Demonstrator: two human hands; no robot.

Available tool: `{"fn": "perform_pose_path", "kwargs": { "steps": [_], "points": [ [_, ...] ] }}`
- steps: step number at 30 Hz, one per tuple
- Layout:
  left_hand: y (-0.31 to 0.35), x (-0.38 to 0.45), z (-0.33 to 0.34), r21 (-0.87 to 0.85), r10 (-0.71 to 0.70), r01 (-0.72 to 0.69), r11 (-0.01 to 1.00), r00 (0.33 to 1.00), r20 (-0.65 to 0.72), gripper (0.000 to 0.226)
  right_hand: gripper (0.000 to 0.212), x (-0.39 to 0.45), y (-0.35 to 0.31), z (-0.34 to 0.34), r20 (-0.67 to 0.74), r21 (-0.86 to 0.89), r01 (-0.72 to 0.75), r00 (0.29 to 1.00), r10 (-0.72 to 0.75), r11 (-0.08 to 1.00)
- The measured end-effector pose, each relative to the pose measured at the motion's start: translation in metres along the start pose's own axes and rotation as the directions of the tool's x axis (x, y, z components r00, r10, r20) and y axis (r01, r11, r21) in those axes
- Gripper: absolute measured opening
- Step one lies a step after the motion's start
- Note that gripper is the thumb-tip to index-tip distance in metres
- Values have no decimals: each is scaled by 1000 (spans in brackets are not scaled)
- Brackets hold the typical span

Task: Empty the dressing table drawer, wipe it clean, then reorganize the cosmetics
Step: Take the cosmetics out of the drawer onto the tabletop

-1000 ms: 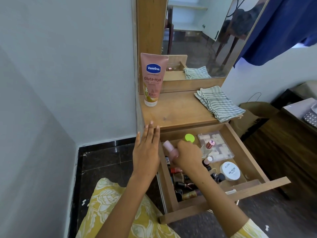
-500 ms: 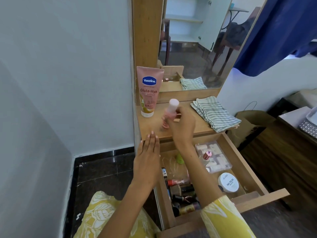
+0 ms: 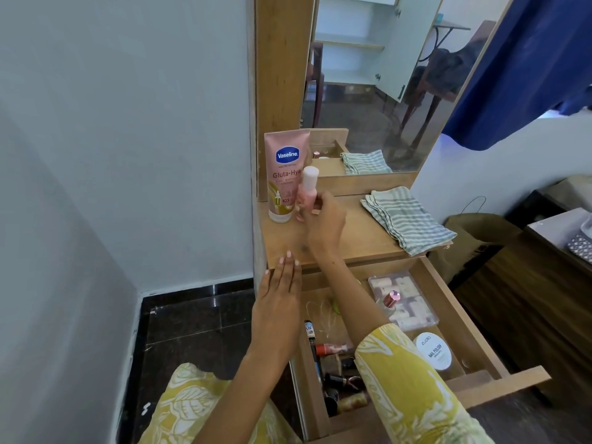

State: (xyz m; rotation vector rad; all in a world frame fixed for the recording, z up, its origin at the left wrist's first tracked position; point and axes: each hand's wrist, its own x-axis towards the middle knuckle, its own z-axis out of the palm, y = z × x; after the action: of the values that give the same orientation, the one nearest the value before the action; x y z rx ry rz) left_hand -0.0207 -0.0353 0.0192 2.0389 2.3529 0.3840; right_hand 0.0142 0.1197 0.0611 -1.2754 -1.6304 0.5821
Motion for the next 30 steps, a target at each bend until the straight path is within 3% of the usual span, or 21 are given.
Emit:
{"fn": "perform_pose_path", "kwargs": {
  "steps": [8,12,15,18,24,30],
  "points": [
    [1,-1,1,-14,-5,5,1000,1000,-22,74,29,1,5,0,49,-14,-46,998,47,999],
    [1,-1,-1,-25,-6,6,1000,1000,-20,74,33,-12,4,-20,59,-105,-26,998,32,994],
    [1,-2,-2,-33,0,-1,999,1000,-30,74,28,-40,6,-51,89,-99,28,996,-19,995],
    [1,-3,-3,-48,3,-5,999,999,-34,74,16,-74,17,-88,161,-203,88,985,-55,975],
    [0,-5,-3,-34,6,-8,999,999,-43,71,26,-102,50,-121,275,-608,12,941,197,794],
    [3,-4,-2,-37,-6,4,999,999,-53,71,39,-100,55,-98,315,-647,3,912,263,762]
  ]
}}
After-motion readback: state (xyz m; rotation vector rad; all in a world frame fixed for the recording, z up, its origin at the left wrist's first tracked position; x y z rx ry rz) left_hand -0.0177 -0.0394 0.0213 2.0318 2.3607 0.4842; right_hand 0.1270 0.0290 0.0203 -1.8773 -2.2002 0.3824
